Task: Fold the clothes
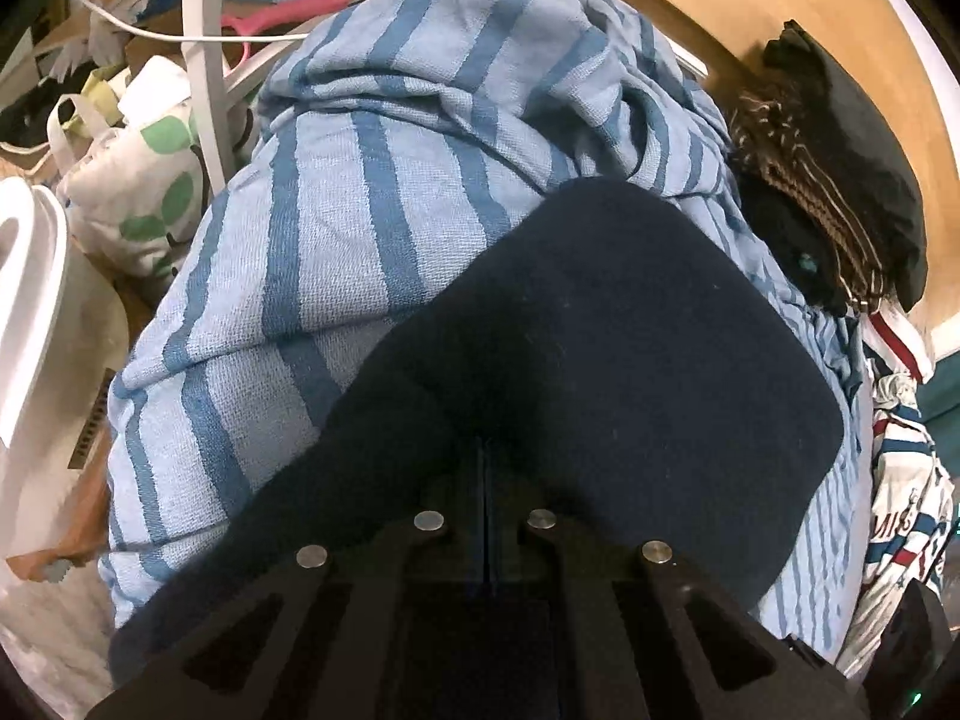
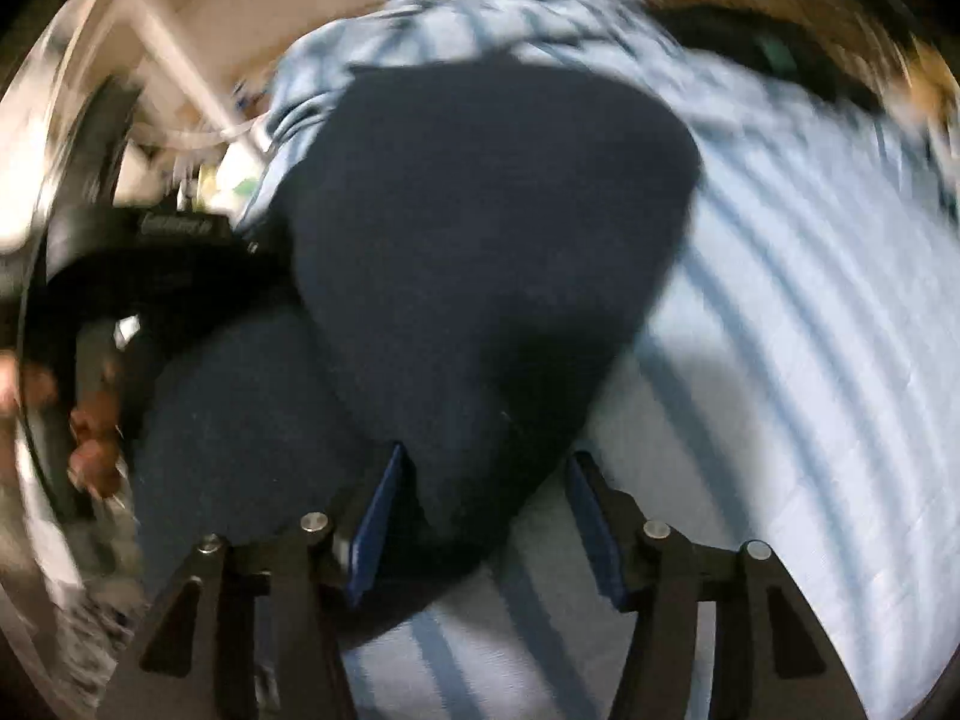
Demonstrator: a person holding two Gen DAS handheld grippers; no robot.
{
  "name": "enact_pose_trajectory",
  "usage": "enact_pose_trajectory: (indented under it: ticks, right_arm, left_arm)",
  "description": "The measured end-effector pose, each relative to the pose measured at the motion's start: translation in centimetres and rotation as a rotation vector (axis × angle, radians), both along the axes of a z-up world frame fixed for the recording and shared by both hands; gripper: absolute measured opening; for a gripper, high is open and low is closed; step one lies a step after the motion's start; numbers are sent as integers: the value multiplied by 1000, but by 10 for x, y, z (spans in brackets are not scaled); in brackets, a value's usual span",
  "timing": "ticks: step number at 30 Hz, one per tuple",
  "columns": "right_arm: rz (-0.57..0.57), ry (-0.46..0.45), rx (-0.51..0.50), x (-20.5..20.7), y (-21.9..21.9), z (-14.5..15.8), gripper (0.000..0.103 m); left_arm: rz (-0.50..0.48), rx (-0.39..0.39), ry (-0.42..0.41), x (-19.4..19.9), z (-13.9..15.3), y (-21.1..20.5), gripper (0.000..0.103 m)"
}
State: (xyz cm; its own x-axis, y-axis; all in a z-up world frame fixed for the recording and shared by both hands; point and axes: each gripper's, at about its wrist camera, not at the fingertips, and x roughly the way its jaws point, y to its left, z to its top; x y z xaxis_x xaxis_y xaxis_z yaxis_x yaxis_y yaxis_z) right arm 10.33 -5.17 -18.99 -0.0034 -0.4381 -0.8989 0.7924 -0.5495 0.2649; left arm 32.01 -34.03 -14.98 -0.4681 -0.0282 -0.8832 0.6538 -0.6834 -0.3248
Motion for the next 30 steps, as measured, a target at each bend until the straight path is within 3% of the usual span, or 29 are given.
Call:
enact_pose_trajectory:
  ticks: [3, 8, 13, 17, 21, 26, 30]
  right_arm:
    - [44, 100, 36, 12, -9, 4, 60]
    - [54, 177, 63, 23, -10, 16, 61]
    - [82, 192, -48, 24, 13, 55, 55]
    - [200, 255, -102, 42, 22, 84, 55]
    - [315, 272, -98, 62, 0, 79, 55]
    - [423, 263, -47, 87, -21, 48, 55]
    - [448, 278, -39, 102, -14, 29, 57]
  left_arm:
    - [-5, -2, -2, 1, 1, 1, 3]
    - [17, 126, 2, 16, 18, -8, 3]
    - [164, 204, 208, 98, 48, 2, 3]
    - [237, 303, 272, 130, 39, 6, 3]
    - [199, 252, 219, 112, 38, 11, 3]
    - [258, 179, 159, 110, 30, -1, 3]
    - [309, 204, 142, 120, 8, -8, 3]
